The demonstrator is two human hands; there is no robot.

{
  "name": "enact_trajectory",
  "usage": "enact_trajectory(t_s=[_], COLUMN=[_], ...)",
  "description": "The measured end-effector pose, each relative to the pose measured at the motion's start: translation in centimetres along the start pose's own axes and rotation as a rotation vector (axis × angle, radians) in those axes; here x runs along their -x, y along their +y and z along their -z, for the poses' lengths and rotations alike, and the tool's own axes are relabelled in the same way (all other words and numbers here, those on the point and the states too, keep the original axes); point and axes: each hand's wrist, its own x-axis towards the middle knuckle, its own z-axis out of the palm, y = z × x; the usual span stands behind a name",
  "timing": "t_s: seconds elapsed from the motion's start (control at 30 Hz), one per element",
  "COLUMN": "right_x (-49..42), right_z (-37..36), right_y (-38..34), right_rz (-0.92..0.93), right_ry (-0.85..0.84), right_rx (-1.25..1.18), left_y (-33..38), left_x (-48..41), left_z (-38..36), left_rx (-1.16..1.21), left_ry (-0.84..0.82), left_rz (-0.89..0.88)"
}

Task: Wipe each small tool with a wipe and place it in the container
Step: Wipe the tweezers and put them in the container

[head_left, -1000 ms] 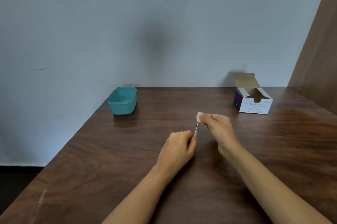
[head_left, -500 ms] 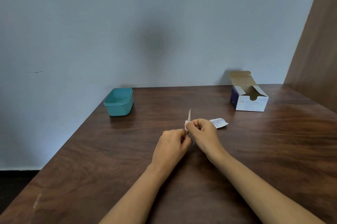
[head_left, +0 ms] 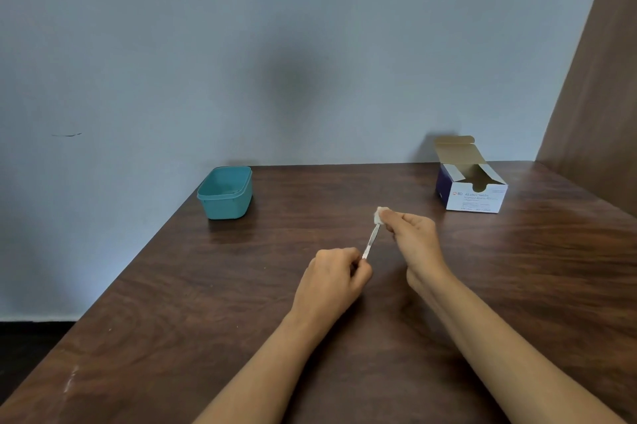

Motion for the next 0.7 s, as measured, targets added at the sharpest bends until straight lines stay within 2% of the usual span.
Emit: enact_trajectory(t_s=[0.2, 0.33, 0.5, 0.7], right_x=[-1.2, -1.5, -1.2, -0.8], right_z=[1.2, 1.9, 1.6, 1.4], right_y=[-1.1, -1.8, -1.2, -1.2], right_rz=[-0.139, -0.239, -0.255, -0.283], right_ry=[0.088, 0.089, -0.013, -0.101], right_rx=[-0.117, -0.232, -0.166, -0.14], left_y=[-0.2, 0.4, 1.4, 1.8], left_x=[0.0, -0.3, -0.6, -1.0], left_z=[0.0, 1.0, 2.3, 2.7], left_rx=[0.076, 0.367, 0.85, 1.087], left_ry=[0.001, -0.037, -0.104, -0.164], left_rz=[0.032, 0.221, 0.47, 0.582])
